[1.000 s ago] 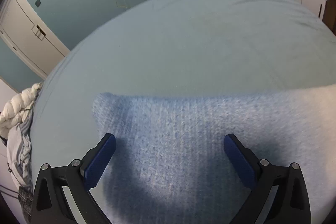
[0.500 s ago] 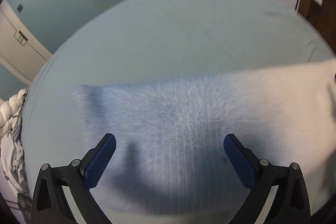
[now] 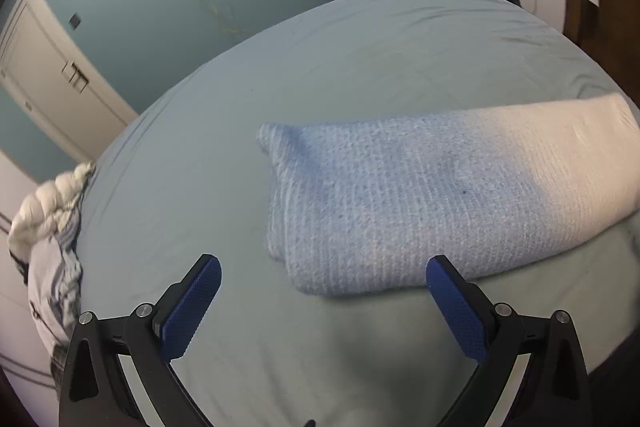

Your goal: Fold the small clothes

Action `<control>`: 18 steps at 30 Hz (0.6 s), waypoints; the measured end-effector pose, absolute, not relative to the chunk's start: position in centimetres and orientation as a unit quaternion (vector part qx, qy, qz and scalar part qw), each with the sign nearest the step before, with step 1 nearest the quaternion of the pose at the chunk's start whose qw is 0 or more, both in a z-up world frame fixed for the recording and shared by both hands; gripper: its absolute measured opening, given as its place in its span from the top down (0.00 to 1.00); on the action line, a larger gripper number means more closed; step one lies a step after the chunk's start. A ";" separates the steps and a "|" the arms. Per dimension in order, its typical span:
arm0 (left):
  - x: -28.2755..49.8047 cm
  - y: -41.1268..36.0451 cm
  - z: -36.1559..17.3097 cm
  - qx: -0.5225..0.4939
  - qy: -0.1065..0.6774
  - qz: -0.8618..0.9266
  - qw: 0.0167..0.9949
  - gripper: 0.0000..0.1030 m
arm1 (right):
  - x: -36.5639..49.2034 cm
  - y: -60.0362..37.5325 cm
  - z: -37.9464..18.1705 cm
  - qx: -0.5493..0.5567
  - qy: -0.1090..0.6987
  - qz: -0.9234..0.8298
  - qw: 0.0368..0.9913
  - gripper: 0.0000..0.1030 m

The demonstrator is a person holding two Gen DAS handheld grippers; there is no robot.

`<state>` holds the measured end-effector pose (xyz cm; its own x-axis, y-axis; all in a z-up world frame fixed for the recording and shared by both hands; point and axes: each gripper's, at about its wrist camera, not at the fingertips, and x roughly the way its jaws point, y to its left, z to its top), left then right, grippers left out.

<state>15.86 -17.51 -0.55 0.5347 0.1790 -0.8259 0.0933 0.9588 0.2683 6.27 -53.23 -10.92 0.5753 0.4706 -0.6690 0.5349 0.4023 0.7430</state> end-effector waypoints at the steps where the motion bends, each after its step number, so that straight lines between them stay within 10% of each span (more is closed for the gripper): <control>1: 16.0 -17.1 -0.2 0.127 0.484 0.022 0.866 0.00 | 6.2 -53.2 -11.5 0.561 0.463 -0.019 0.686 0.01; 18: 18.7 -16.4 -1.0 0.082 0.514 0.007 0.854 0.00 | 10.8 -53.7 -14.5 0.582 0.421 -0.075 0.692 0.11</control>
